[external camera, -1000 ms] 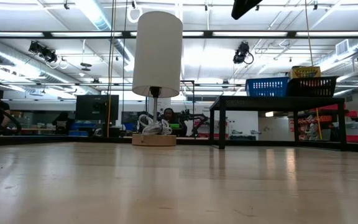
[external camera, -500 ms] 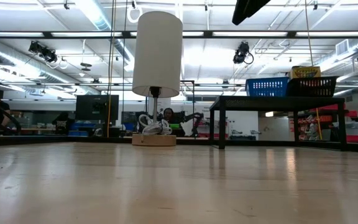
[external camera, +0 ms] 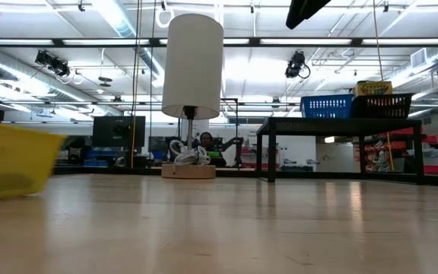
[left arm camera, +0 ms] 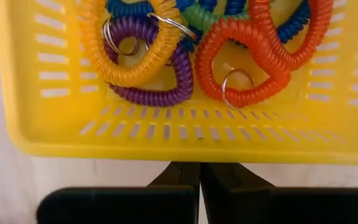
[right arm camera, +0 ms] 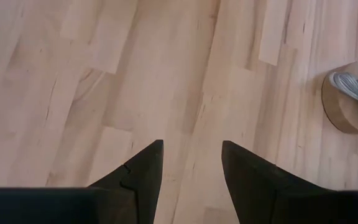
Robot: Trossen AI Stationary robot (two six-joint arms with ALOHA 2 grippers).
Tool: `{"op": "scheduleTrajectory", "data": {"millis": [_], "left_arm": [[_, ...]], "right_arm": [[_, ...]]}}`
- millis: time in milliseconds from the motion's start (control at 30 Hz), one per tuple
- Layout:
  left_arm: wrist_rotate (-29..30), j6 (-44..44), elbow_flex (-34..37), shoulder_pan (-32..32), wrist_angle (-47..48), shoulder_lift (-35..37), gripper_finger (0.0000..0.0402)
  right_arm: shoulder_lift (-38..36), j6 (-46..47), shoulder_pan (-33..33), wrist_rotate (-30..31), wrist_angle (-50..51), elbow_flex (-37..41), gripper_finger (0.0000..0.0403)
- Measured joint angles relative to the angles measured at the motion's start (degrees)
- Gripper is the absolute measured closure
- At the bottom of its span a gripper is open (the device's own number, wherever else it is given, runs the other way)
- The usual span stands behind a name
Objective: Pick & Place Office Desk Supplies
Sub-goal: Put the yellow bin on the shelf
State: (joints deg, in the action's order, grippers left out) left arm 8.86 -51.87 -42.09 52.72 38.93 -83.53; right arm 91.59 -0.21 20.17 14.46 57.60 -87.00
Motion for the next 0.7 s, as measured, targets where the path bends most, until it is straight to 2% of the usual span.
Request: {"op": "scheduleTrajectory", "data": {"millis": [233, 433, 700], "left_arm": [[1.22, 16.68, 0.00, -11.12, -9.23, -2.71, 0.0400], [-1.70, 29.85, 0.00, -19.88, -21.20, -6.85, 0.0401], [-4.92, 41.55, -0.01, -28.82, -37.96, -12.20, 0.0401]], "right_arm": [[0.00, 1.55, 1.34, 0.02, 0.02, 0.00, 0.0230], [-0.02, 4.01, 3.50, -0.81, -3.28, 1.51, 0.0230], [0.03, 5.57, 6.53, -6.00, -18.54, 8.92, 0.0230]]}}
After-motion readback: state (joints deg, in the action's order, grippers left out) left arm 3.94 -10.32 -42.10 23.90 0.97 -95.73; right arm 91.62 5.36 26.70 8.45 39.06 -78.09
